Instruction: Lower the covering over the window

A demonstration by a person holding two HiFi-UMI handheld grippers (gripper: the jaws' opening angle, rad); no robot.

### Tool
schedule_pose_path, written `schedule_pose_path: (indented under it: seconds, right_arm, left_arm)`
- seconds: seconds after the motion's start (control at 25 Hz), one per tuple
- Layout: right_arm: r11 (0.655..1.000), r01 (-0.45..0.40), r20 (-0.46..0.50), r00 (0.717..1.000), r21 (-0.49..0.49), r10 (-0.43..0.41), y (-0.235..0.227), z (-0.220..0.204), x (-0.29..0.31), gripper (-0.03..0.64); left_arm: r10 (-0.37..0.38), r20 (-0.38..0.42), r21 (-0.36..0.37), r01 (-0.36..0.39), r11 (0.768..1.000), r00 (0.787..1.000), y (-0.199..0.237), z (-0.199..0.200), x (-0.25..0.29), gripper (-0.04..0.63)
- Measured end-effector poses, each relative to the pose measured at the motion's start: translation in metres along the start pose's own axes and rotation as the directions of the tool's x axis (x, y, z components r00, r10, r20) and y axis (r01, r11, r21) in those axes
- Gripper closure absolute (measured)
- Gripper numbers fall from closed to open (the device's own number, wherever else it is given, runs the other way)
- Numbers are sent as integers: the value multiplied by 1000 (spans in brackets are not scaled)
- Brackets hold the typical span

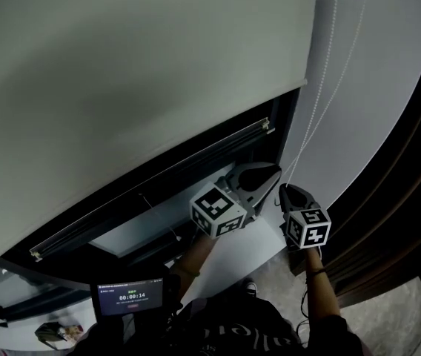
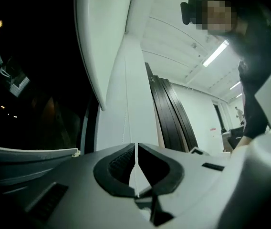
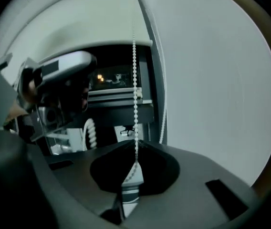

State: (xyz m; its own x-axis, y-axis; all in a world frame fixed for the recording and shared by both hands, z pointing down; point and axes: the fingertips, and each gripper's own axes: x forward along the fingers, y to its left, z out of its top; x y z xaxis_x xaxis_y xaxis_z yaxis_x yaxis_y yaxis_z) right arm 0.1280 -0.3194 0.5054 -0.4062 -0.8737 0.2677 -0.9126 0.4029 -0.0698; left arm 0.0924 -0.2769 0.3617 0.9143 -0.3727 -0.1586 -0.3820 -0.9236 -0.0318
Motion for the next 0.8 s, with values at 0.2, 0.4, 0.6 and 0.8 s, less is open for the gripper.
schedule_pose_path:
  seconds: [0.2,0.4,0.6,0.8]
  right_arm:
    - [1000,10,-90,996,24,-7,8,-51,3,597]
    - [999,11,-179,984,33,-5,23,-98,3,597]
    - [997,18,-267,964,77,3,37,-141,-3,597]
    - [994,19,-272,962,106,10,46,-148,-6,597]
  left_arm:
    - [39,0,-12,-39,999,999,9,10,13,565]
    - [22,-28,-14,-22,1000,999,7,7,18,526]
    - [4,-31,-2,-4,1000,1000,2,14,22,517]
    - [-35,-19,14,35,999,999,-5,23,27,517]
